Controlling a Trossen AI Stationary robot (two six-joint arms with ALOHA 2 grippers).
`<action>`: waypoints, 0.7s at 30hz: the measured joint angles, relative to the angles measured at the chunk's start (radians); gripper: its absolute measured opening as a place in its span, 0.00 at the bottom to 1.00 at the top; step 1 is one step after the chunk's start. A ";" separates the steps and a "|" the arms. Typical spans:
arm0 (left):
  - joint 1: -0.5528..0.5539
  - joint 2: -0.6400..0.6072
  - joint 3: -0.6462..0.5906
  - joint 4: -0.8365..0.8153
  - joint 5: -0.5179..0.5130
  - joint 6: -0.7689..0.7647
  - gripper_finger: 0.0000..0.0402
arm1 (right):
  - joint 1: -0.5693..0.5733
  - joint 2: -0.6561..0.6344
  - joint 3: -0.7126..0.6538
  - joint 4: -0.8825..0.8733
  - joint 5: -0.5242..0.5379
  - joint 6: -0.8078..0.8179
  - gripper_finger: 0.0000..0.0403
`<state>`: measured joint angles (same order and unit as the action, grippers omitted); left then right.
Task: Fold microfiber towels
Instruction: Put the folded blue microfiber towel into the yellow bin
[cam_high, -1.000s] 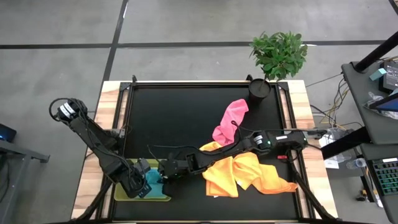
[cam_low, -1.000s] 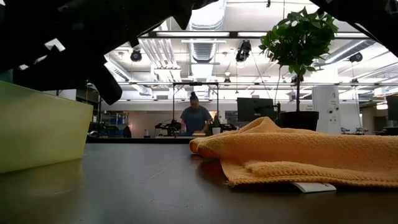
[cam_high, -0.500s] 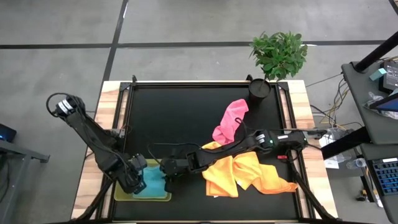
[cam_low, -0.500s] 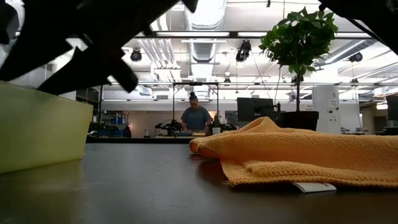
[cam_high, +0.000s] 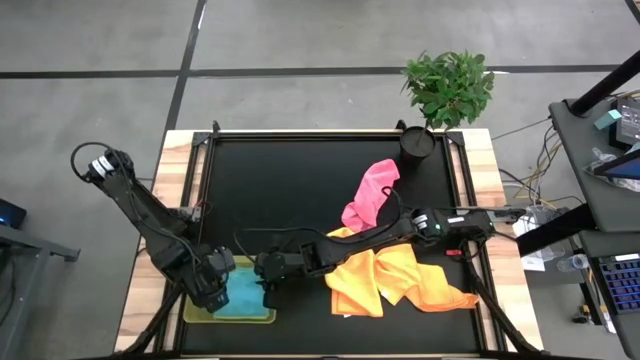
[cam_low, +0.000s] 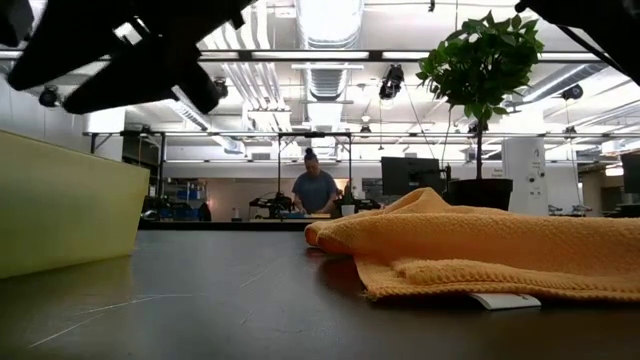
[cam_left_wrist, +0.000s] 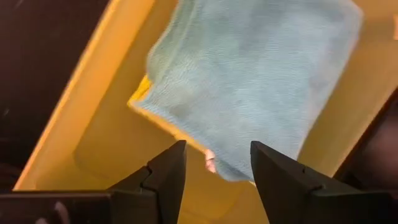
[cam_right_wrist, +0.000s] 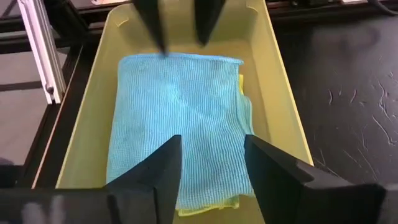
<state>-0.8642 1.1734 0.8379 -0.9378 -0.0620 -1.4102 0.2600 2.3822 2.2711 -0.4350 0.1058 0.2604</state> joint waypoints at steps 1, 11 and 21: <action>0.000 0.006 -0.001 0.028 0.000 0.033 0.40 | 0.000 0.002 0.000 0.010 -0.001 -0.001 0.41; 0.001 0.130 -0.014 0.202 -0.061 0.243 0.16 | 0.000 0.056 0.000 0.144 -0.011 -0.065 0.06; 0.000 0.215 -0.052 0.220 -0.060 0.220 0.01 | -0.018 0.117 -0.002 0.164 -0.031 -0.070 0.03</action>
<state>-0.8639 1.3879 0.7854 -0.7176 -0.1219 -1.1903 0.2416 2.4995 2.2692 -0.2713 0.0752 0.1903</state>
